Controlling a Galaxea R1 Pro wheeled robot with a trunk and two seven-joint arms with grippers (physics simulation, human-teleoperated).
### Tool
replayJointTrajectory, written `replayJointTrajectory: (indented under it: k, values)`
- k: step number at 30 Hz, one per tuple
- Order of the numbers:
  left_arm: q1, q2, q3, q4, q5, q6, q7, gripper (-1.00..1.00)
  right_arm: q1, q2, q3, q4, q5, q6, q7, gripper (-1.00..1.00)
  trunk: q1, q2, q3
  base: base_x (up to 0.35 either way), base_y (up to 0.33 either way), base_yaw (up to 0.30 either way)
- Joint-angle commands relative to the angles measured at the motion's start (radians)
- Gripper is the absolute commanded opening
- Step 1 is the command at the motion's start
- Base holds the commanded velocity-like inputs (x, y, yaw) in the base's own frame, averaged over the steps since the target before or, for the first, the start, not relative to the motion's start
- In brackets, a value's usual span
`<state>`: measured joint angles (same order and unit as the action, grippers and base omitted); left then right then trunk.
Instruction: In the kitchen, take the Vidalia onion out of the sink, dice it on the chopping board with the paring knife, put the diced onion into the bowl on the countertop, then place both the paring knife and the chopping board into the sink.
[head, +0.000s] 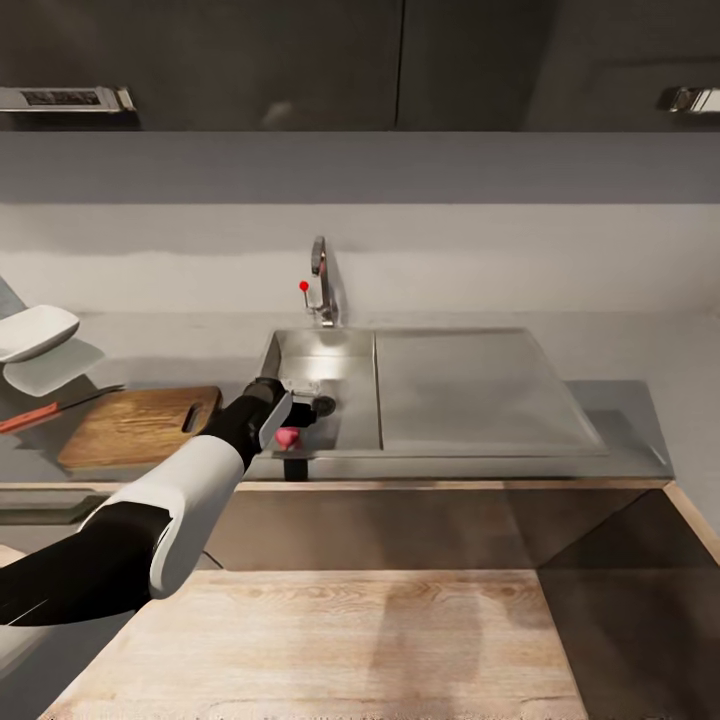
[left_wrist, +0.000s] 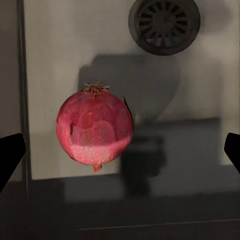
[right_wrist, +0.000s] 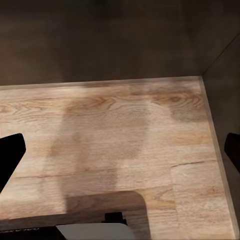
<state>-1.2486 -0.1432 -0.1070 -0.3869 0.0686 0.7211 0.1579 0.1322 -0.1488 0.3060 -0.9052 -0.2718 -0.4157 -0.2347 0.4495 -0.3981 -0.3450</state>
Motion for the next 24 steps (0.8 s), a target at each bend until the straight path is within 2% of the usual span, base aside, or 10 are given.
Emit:
replayJointTrajectory:
  k: [1,16,24]
  values:
    - [0.0,0.001,-0.007,-0.001,0.007,0.004,0.006,1.0,0.0,-0.002,0.005,-0.001,-0.008,-0.003,-0.006,1.0,0.001,-0.002,-0.003,0.0,0.0,0.0]
    - [0.0,0.001,-0.007,0.0,0.007,0.004,0.006,1.0,0.0,-0.002,0.005,-0.001,-0.009,-0.003,-0.006,1.0,0.001,-0.002,-0.028,0.002,0.0,0.0]
    - [0.0,0.001,-0.007,0.0,0.008,0.004,0.006,1.0,0.0,-0.002,0.005,-0.001,-0.009,-0.003,-0.006,1.0,0.001,-0.002,-0.041,0.149,0.0,0.0]
